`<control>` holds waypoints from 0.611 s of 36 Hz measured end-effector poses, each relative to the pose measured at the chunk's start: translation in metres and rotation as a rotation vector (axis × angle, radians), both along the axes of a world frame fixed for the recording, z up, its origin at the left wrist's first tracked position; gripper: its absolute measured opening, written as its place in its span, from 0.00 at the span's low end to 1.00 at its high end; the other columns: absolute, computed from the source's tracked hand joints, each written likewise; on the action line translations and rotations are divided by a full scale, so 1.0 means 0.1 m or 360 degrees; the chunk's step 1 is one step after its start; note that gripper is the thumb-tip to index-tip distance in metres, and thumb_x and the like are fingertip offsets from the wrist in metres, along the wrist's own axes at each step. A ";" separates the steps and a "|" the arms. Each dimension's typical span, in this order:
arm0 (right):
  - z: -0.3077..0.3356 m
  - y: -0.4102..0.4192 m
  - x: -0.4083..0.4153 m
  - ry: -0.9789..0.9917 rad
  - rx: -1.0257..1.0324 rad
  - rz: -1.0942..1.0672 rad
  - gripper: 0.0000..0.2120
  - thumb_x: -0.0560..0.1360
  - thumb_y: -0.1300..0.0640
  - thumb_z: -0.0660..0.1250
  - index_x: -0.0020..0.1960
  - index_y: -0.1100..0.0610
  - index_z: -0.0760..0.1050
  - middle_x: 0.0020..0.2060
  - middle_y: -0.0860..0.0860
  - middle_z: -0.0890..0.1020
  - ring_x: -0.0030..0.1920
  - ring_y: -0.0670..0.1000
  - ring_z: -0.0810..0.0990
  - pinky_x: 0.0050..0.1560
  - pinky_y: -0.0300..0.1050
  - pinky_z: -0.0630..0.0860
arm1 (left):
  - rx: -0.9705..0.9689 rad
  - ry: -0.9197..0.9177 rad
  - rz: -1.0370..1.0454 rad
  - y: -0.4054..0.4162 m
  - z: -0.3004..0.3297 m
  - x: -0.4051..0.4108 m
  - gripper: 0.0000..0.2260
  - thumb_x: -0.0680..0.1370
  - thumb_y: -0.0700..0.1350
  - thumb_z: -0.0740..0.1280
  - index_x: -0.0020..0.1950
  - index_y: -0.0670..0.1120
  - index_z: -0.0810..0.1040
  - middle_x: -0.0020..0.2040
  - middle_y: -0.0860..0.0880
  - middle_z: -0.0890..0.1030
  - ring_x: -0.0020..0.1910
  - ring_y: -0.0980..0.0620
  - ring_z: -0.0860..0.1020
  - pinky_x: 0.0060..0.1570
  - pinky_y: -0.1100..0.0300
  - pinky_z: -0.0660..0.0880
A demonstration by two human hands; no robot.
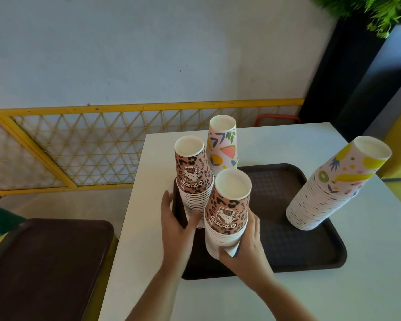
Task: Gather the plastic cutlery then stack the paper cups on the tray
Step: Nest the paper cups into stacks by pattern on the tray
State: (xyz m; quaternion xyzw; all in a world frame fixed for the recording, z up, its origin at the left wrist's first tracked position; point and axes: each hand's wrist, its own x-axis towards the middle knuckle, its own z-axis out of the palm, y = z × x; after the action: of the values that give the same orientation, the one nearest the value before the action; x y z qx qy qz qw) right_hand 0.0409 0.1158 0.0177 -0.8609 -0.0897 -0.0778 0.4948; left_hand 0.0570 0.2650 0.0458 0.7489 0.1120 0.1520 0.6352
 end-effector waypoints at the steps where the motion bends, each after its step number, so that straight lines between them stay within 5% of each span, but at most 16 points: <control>1: 0.03 -0.07 -0.01 0.0060 -0.0026 0.0114 0.46 0.62 0.52 0.76 0.68 0.38 0.49 0.64 0.33 0.57 0.67 0.32 0.58 0.59 0.19 0.59 | 0.0023 -0.0017 0.0098 -0.03 -0.03 -0.09 0.38 0.66 0.68 0.65 0.71 0.58 0.58 0.66 0.67 0.66 0.70 0.61 0.64 0.63 0.69 0.59; 3: 0.08 -0.24 0.01 0.0110 -0.0017 0.0225 0.43 0.65 0.55 0.73 0.68 0.37 0.49 0.65 0.30 0.57 0.68 0.31 0.57 0.64 0.24 0.59 | 0.0111 -0.0118 0.0205 -0.10 -0.05 -0.25 0.37 0.67 0.72 0.60 0.71 0.56 0.59 0.65 0.66 0.66 0.69 0.57 0.64 0.62 0.67 0.61; 7: 0.29 -0.46 0.22 0.0010 0.0192 -0.0148 0.33 0.71 0.70 0.66 0.63 0.40 0.61 0.64 0.45 0.70 0.64 0.39 0.69 0.66 0.47 0.70 | 0.0335 -0.0305 0.0087 -0.28 0.05 -0.38 0.31 0.70 0.58 0.66 0.69 0.48 0.62 0.65 0.56 0.68 0.65 0.54 0.68 0.60 0.63 0.69; 12: 0.73 -0.41 0.74 -0.0101 0.0170 -0.0228 0.28 0.72 0.59 0.70 0.67 0.47 0.63 0.67 0.47 0.68 0.64 0.42 0.68 0.63 0.44 0.71 | 0.0414 -0.0345 -0.0101 -0.47 0.18 -0.28 0.38 0.66 0.55 0.74 0.70 0.46 0.62 0.66 0.49 0.70 0.67 0.55 0.70 0.63 0.66 0.70; 17: 0.99 -0.20 1.10 0.0081 0.0188 -0.0041 0.39 0.67 0.49 0.73 0.73 0.50 0.58 0.72 0.47 0.62 0.70 0.46 0.62 0.67 0.48 0.66 | 0.0328 -0.0221 -0.0173 -0.50 0.17 -0.18 0.37 0.61 0.59 0.74 0.65 0.66 0.60 0.64 0.65 0.69 0.66 0.64 0.68 0.63 0.67 0.69; 22: 1.04 -0.03 1.22 0.0266 0.0312 0.0153 0.49 0.55 0.37 0.70 0.72 0.50 0.58 0.66 0.47 0.69 0.62 0.45 0.69 0.64 0.52 0.71 | 0.0433 -0.0194 -0.0173 -0.49 0.16 -0.17 0.34 0.61 0.61 0.72 0.63 0.65 0.61 0.59 0.72 0.67 0.62 0.71 0.68 0.58 0.80 0.66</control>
State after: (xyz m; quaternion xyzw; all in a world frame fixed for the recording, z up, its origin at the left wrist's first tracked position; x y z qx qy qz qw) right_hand 0.1630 0.1128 0.1215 -0.8066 -0.0813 0.0096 0.5853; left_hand 0.0404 0.2160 0.0614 0.8223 0.0109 0.1764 0.5410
